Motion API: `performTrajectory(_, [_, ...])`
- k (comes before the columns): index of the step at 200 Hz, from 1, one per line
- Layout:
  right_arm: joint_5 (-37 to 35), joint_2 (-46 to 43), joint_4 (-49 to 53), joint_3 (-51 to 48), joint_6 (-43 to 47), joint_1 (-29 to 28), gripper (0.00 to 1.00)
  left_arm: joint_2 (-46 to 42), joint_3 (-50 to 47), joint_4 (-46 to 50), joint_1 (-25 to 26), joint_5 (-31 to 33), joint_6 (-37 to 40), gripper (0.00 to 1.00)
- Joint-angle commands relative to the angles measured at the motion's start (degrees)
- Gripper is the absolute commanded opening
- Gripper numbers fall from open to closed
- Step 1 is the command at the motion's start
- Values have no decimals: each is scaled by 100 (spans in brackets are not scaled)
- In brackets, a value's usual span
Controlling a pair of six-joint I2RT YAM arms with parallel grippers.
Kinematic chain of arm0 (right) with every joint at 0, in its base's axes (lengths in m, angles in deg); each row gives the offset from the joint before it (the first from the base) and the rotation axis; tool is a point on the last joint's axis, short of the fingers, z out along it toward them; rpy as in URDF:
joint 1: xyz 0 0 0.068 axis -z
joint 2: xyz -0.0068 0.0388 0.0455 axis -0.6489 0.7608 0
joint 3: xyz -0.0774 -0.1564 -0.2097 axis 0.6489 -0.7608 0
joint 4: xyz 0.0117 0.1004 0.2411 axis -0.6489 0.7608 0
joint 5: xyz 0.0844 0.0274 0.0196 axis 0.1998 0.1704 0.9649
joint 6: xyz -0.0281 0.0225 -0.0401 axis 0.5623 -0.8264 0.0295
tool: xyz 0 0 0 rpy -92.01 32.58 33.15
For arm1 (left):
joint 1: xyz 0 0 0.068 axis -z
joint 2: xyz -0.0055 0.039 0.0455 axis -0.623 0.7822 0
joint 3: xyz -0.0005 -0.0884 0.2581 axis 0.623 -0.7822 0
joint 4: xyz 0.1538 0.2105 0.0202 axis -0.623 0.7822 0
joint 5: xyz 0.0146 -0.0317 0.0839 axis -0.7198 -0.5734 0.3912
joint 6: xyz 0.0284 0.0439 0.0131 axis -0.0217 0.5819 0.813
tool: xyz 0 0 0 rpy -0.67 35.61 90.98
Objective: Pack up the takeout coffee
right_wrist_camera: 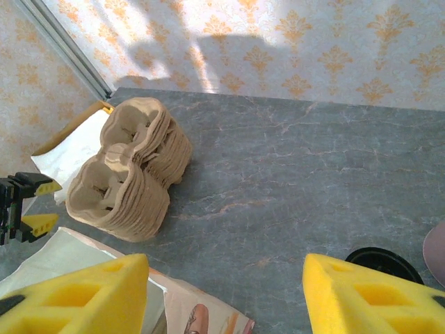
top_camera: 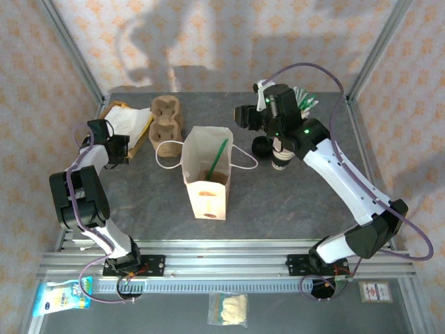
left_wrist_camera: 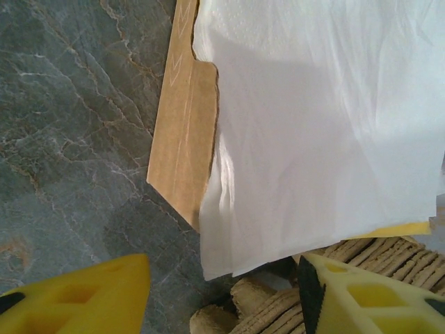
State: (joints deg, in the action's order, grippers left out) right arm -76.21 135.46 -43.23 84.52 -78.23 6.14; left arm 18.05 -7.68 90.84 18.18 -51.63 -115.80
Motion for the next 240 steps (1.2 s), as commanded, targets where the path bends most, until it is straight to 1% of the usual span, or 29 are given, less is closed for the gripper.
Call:
performTrajectory(1, [-22, -131, -127, -64, 82, 31, 60, 115, 277, -67, 15, -75, -31, 56])
performTrajectory(62, [-26, -147, -136, -100, 74, 31, 60, 230, 347, -197, 22, -99, -101, 48])
performTrajectory(86, [-21, -146, -127, -100, 82, 31, 60, 276, 353, -247, 23, -93, -110, 41])
performTrajectory(120, [-62, -145, -135, -106, 79, 31, 60, 321, 369, -261, 22, -93, -106, 30])
performTrajectory(147, [-89, -161, -145, -90, 88, 31, 60, 327, 331, -254, 22, -84, -93, 24])
performTrajectory(181, [-127, -178, -128, -54, 112, 31, 60, 351, 304, -286, 21, -69, -117, 10])
performTrajectory(199, [-145, -192, -119, -12, 121, 29, 60, 314, 374, -281, 23, -40, -128, 0])
performTrajectory(240, [-239, -273, -105, 161, 191, 28, 60, 77, 783, -84, 21, 111, -39, 0])
